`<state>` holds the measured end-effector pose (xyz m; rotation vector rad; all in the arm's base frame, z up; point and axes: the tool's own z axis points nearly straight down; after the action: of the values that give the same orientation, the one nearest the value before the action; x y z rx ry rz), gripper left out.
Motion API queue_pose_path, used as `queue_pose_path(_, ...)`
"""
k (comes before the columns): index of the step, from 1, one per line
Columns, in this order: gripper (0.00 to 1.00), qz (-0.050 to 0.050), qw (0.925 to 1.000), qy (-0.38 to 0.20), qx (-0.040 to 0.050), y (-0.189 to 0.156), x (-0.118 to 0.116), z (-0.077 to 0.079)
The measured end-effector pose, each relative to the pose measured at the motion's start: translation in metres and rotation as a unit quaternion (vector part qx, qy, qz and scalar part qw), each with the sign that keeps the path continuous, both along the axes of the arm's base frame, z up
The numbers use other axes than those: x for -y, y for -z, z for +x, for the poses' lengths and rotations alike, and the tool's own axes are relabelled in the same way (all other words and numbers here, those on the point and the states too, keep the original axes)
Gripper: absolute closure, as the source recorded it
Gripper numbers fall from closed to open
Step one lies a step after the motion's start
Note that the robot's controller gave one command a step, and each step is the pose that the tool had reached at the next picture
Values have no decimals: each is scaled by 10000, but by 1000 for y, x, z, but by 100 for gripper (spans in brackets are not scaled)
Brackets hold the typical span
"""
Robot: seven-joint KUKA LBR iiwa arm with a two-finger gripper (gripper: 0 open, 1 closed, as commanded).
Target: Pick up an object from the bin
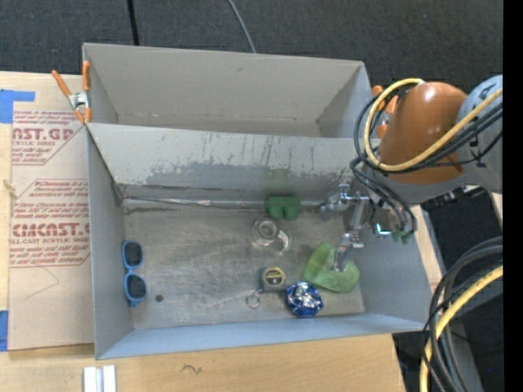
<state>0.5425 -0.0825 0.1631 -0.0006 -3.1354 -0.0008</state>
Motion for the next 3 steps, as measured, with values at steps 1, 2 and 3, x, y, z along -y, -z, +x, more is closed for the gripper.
queue_pose_path(1, 0, -6, 9996, 285, 46, 95, 47, -37)
queue_pose_path(2, 0, -3, 9939, 1107, 35, 63, 41, -52)
queue_pose_path(3, 0, -1, 9910, 1335, 26, 64, 38, -57)
